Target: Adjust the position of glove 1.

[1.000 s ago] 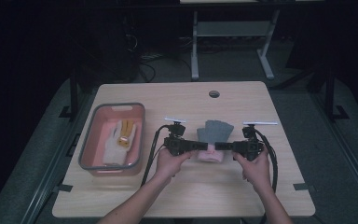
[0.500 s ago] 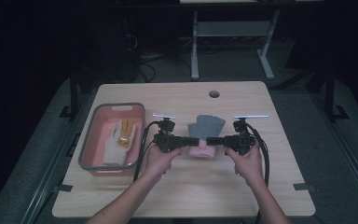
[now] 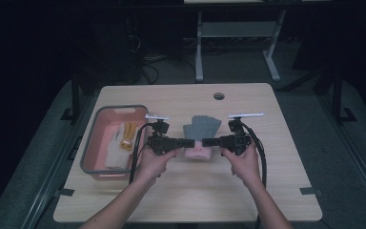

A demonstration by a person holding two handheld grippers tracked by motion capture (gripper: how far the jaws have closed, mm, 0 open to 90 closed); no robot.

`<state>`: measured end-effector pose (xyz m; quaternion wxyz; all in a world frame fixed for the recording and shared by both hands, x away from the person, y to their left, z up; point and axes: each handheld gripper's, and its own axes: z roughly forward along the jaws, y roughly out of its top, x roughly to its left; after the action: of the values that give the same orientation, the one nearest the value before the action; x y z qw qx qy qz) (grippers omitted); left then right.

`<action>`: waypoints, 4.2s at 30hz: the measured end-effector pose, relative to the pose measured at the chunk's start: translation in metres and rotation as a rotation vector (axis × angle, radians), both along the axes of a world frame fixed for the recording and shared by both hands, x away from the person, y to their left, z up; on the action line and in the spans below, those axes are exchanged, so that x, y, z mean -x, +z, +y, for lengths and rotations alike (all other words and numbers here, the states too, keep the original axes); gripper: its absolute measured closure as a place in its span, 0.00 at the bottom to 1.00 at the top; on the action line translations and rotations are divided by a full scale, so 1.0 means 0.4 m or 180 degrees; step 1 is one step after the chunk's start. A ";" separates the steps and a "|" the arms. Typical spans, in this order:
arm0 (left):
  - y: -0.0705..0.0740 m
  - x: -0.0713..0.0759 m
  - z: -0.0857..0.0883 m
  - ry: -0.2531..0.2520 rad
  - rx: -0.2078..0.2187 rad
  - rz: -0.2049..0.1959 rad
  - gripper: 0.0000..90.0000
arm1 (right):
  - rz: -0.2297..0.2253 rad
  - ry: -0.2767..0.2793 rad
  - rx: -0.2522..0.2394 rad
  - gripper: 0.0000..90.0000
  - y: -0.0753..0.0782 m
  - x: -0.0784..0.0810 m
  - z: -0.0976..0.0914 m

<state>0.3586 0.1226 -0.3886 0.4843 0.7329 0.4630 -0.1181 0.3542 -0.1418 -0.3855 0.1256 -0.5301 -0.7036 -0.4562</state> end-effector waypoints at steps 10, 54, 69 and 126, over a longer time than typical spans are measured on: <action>0.011 0.001 0.028 0.0050 0.0007 -0.0023 0.73 | 0.0003 0.0075 -0.0003 0.76 0.012 -0.014 0.027; 0.077 0.002 0.232 0.0369 -0.0007 -0.0185 0.74 | -0.0124 0.0481 0.0015 0.76 0.073 -0.088 0.231; 0.095 0.004 0.282 0.0464 0.0002 -0.0210 0.74 | -0.0167 0.0559 0.0015 0.76 0.097 -0.104 0.285; 0.094 0.028 0.461 0.0816 -0.0050 -0.0189 0.74 | -0.0119 0.0928 0.0036 0.76 0.095 -0.155 0.485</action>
<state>0.3473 0.3071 -0.3512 0.5032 0.6747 0.5392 -0.0299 0.4161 0.0523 -0.3475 0.1743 -0.4143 -0.7780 -0.4389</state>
